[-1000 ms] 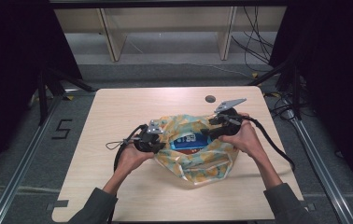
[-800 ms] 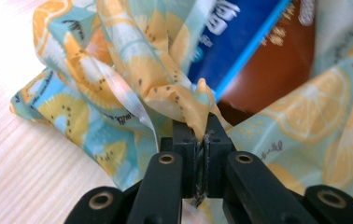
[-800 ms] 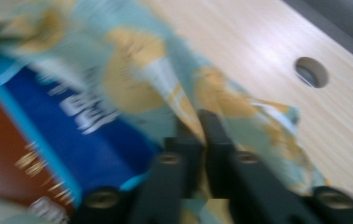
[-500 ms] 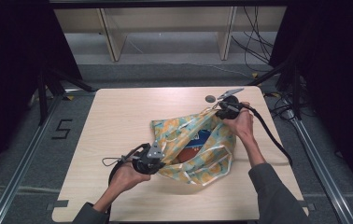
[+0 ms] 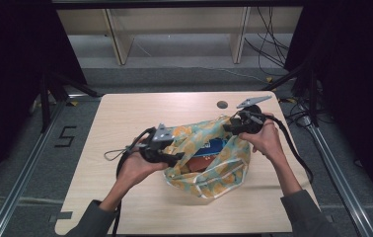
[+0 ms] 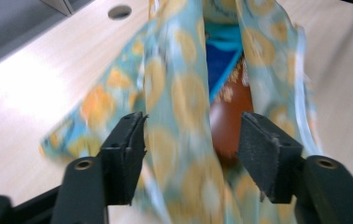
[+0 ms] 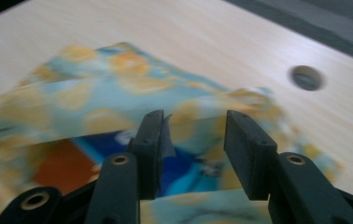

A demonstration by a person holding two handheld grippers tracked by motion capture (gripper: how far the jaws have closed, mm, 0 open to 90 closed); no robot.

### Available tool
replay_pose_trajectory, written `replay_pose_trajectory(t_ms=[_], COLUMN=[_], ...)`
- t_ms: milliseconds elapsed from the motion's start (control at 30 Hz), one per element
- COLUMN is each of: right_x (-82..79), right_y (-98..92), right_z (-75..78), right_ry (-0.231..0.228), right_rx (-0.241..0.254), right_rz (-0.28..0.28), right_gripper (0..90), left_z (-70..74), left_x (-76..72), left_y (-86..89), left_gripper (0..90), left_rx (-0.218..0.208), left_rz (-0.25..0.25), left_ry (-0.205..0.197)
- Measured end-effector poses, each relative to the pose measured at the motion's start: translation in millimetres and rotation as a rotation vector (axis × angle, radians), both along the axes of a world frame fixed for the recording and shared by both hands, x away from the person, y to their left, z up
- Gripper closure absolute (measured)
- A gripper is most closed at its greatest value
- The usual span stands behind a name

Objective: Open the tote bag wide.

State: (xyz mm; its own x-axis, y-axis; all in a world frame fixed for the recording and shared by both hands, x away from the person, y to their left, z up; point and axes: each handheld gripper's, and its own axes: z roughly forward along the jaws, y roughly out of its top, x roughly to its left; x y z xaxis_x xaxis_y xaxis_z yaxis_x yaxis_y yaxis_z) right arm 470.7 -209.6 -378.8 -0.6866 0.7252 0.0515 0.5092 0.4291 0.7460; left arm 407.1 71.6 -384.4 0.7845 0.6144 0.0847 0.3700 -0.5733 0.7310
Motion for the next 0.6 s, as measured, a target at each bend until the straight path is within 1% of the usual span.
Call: replay_pose_trajectory(t_ms=[33, 67, 100, 133, 167, 200, 233, 267, 300, 333, 367, 433, 467, 500, 533, 567, 600], right_x=[-6.0, -9.6, -10.3, -11.5, -13.5, -9.8, -9.8, -9.0, -7.7, -7.7, -9.1, -13.0, -19.8, -19.8, -25.4, -25.4, -29.6], right_y=[5.3, 10.6, 18.1, 23.7, 29.0, 30.9, 30.9, 29.6, 26.3, 21.9, 16.1, 1.5, -18.4, -18.4, -32.6, -32.6, -45.2], right_z=[-1.1, -5.7, -14.8, -21.1, -28.1, -41.2, -41.2, -44.9, -48.1, -49.3, -49.5, -49.8, -51.4, -51.4, -56.1, -56.1, -67.9], right_ry=[0.034, 0.053, 0.047, 0.08, 0.128, 0.147, 0.147, 0.162, 0.161, 0.172, 0.179, 0.191, 0.205, 0.205, 0.226, 0.226, 0.253], right_rx=[-0.002, -0.038, -0.068, -0.107, -0.126, -0.179, -0.179, -0.214, -0.234, -0.254, -0.267, -0.301, -0.323, -0.323, -0.307, -0.307, -0.306], right_rz=[0.024, 0.058, 0.089, 0.106, 0.097, 0.121, 0.121, 0.11, 0.119, 0.116, 0.11, 0.079, 0.053, 0.053, 0.033, 0.033, 0.015], right_gripper=[64.8, 66.5, 68.6, 71.2, 74.0, 80.2, 80.2, 83.6, 86.4, 88.6, 90.0, 90.0, 90.0, 90.0, 90.0, 90.0, 90.0], left_z=[-3.1, -7.6, -12.7, -18.3, -23.8, -33.1, -33.1, -36.0, -37.7, -39.2, -39.5, -39.6, -39.1, -39.7, -41.1, -43.0, -47.7], left_x=[9.3, 20.5, 32.0, 42.5, 50.6, 65.5, 65.5, 71.9, 78.5, 84.9, 91.5, 102.9, 109.2, 112.6, 118.2, 124.2, 130.7], left_y=[-11.3, -20.9, -28.9, -35.4, -41.2, -48.0, -48.0, -49.4, -50.2, -50.4, -49.5, -47.4, -45.5, -44.3, -42.0, -39.4, -36.7], left_gripper=[37.6, 36.8, 36.6, 37.4, 41.3, 54.3, 65.0, 65.0, 72.7, 79.4, 82.5, 85.2, 86.4, 86.4, 86.6, 86.6, 86.5], left_rx=[0.026, 0.049, 0.066, 0.068, 0.073, 0.102, 0.102, 0.101, 0.108, 0.105, 0.099, 0.097, 0.11, 0.117, 0.121, 0.124, 0.107], left_rz=[0.002, 0.01, 0.006, 0.002, 0.014, 0.001, 0.001, -0.002, 0.007, 0.032, 0.052, 0.083, 0.097, 0.108, 0.127, 0.149, 0.167], left_ry=[0.019, 0.035, 0.06, 0.088, 0.104, 0.099, 0.099, 0.093, 0.089, 0.077, 0.066, 0.069, 0.054, 0.052, 0.064, 0.066, 0.081])
